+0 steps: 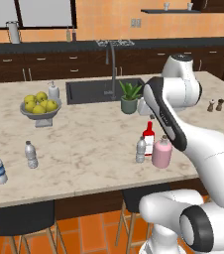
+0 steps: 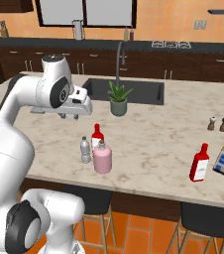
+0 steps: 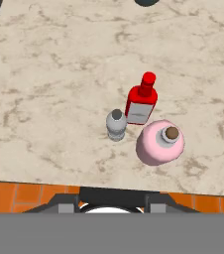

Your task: Move the plastic bottles in the middle to the plastics group, and the glass bottles in the middle to the glass group.

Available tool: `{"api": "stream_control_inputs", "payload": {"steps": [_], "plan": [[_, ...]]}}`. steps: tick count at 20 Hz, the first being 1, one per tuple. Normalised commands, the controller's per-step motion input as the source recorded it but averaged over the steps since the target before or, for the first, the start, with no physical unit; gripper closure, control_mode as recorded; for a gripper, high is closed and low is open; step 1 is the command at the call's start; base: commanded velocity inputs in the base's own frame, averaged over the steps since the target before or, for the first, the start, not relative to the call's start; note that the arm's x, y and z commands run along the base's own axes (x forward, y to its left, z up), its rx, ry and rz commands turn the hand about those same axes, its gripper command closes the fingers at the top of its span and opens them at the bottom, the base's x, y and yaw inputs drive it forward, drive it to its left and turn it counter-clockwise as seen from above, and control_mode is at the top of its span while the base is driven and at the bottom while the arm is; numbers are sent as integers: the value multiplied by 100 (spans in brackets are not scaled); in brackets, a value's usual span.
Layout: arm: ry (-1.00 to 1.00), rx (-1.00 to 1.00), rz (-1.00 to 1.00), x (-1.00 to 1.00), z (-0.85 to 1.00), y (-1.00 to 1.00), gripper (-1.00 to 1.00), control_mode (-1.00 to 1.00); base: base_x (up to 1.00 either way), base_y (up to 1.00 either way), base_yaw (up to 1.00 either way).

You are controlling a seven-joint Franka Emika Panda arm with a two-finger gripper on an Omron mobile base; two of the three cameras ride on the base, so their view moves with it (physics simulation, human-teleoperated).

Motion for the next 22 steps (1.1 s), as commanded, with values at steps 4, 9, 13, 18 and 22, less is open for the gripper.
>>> {"api": "stream_control_inputs", "payload": {"steps": [4,9,13,18,22], "plan": [[0,0,0,-6,-7,-7,-100,-100,0,0,0],[0,1,2,-9,-19,-38,-100,-100,0,0,0],[6,0,0,0,-35,-54,-100,-100,0,0,0],[13,0,0,22,-33,-40,-100,-100,0,0,0],[5,0,0,46,-42,-23,-100,-100,0,0,0]]}}
